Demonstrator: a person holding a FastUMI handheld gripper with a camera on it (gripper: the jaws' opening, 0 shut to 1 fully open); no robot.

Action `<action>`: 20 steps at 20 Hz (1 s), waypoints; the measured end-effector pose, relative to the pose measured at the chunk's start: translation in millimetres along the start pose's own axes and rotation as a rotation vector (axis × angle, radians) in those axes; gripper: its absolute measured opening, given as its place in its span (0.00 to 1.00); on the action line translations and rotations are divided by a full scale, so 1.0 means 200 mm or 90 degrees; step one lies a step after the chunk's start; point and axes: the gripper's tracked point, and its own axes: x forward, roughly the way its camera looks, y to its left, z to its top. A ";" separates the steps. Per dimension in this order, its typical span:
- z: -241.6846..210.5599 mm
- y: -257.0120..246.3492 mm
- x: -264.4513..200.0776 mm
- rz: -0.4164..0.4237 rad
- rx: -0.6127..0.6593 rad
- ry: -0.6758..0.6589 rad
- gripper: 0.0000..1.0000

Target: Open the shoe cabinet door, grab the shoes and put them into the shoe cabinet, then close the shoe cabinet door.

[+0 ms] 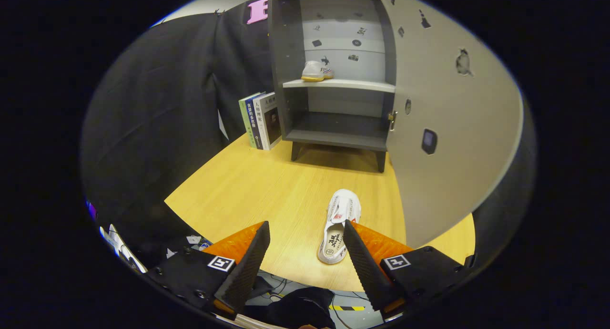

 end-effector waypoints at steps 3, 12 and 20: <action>-0.09 0.01 0.21 0.014 0.009 0.057 0.97; -0.37 -0.11 0.69 -0.006 0.061 0.193 0.97; -0.38 -0.21 0.94 -0.053 0.049 0.171 0.92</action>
